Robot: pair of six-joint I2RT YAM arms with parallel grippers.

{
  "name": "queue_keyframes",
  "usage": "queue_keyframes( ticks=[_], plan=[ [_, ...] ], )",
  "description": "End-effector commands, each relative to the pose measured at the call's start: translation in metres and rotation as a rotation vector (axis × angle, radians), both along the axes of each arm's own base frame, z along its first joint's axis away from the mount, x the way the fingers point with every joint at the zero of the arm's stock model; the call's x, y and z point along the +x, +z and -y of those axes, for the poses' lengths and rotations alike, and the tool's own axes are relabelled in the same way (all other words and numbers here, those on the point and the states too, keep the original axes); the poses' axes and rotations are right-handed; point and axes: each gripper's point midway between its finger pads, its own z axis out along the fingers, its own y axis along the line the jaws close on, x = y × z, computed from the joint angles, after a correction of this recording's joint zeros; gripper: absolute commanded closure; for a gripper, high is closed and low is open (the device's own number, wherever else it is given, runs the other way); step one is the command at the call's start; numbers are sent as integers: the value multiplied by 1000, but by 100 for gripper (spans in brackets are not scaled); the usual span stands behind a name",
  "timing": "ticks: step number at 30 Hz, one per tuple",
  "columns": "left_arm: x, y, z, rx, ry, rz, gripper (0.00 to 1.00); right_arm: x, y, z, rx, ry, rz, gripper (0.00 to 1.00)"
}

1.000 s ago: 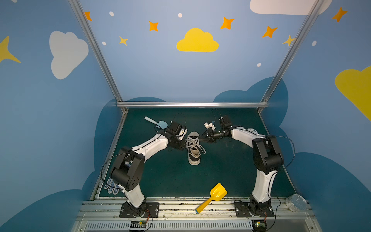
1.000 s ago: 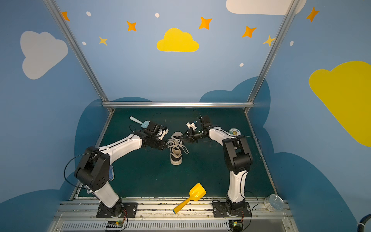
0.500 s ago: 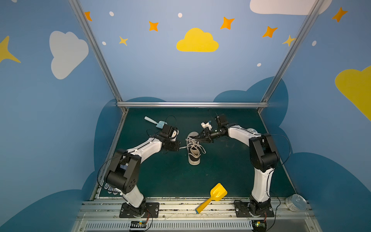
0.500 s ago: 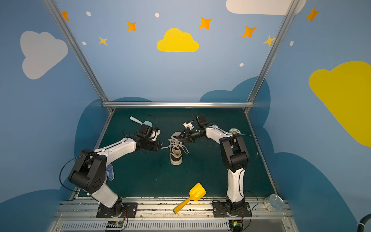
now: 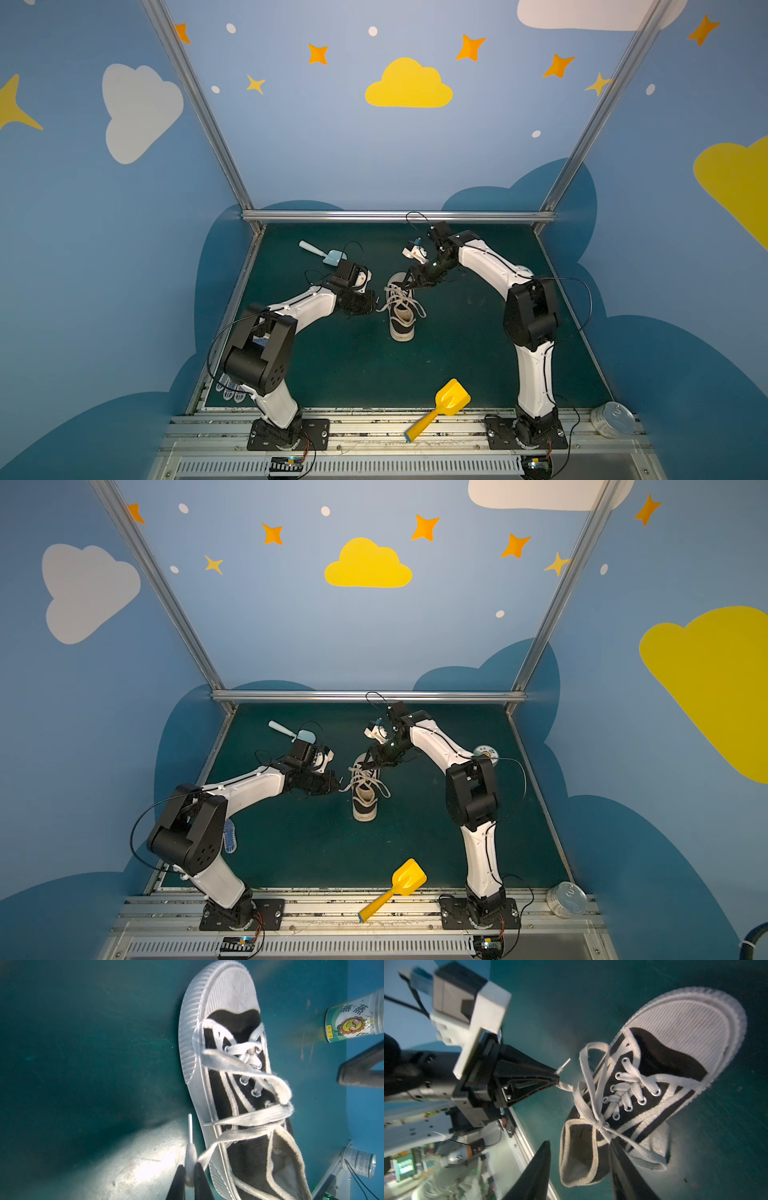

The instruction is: Tie the shoes

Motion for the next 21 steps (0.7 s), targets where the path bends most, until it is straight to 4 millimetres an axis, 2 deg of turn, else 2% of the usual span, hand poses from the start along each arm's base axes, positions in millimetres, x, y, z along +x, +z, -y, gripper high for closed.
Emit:
queue_keyframes(
  ticks=[1,9,16,21],
  plan=[
    [-3,-1,3,-38,20,-26,88,-9,-14,7,-95,124,74,51],
    [-10,-6,0,-34,41,-50,89,-2,-25,-14,-142,207,228,46],
    [-12,-8,-2,-31,50,-52,89,8,-40,-21,-207,222,275,45],
    [-13,-9,-1,-36,49,-57,89,14,-39,-27,-205,213,311,45]
  ],
)
